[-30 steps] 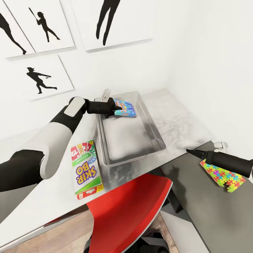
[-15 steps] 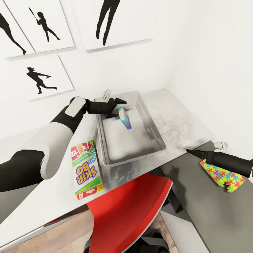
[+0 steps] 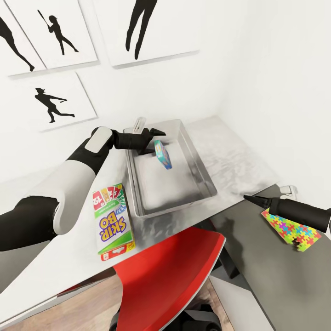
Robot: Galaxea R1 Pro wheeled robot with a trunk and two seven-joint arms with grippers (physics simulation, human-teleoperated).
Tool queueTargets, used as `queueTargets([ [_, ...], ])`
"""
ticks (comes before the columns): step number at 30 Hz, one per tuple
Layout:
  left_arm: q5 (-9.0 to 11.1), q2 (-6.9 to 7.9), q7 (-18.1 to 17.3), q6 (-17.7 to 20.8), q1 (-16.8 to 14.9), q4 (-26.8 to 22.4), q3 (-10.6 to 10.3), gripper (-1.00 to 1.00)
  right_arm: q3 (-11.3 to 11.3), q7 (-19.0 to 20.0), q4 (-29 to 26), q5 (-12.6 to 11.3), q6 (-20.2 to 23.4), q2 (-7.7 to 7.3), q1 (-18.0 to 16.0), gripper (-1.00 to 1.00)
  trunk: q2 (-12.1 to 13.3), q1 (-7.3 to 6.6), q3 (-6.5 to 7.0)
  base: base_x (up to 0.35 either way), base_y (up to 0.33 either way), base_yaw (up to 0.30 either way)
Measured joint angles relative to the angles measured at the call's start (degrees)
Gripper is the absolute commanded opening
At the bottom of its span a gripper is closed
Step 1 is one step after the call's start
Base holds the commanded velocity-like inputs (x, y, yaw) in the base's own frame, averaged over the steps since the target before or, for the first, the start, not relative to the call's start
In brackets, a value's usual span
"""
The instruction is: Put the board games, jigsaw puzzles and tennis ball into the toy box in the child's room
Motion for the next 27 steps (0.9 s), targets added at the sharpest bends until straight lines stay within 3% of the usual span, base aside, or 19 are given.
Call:
queueTargets([
  [21, -0.15, 0.21, -0.06, 0.04, 0.38, 0.0, 0.17, 1.0, -0.05, 0.0, 0.02, 0.0, 0.0, -0.01, 0.0, 1.0, 0.0, 0.0, 0.0, 0.0, 0.0, 0.0],
  [27, 0.05, 0.81, 3.72, 1.69, 0.06, -0.32, 0.72, 1.0, 0.04, 0.04, 0.02, 0.0, 0.0, 0.01, 0.0, 1.0, 0.0, 0.0, 0.0, 0.0, 0.0, 0.0],
])
